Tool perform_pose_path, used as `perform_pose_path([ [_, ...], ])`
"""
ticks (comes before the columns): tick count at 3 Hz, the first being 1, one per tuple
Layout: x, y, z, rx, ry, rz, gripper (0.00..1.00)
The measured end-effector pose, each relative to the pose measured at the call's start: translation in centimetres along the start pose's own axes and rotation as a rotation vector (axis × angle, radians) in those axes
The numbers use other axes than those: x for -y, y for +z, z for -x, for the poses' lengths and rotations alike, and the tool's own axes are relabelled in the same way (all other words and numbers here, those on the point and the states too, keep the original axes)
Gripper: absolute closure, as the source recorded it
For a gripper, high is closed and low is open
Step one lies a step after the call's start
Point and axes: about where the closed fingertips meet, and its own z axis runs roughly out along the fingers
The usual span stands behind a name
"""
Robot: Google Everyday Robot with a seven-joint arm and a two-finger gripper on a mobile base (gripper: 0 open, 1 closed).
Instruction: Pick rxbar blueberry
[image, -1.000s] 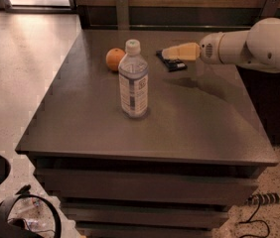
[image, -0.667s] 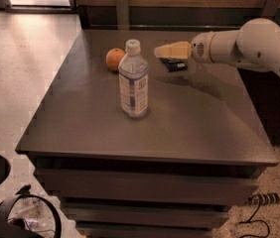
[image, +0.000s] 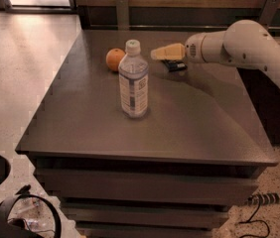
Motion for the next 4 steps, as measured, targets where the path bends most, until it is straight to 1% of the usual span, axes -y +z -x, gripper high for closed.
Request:
perform_pose_path([
  [1,1.5,0.5,-0.8,-0.012,-0.011,-0.036,0.0],
  [2,2.2,0.8,-1.8,-0.027,-0.015,-0.055,0.0],
  [3,2.4,1.3,-3.3,-0.068,-0.028,-0.075,0.0],
  [4,2.1,2.1,-4.5,-0.102,-0.04,-0.075,0.0],
])
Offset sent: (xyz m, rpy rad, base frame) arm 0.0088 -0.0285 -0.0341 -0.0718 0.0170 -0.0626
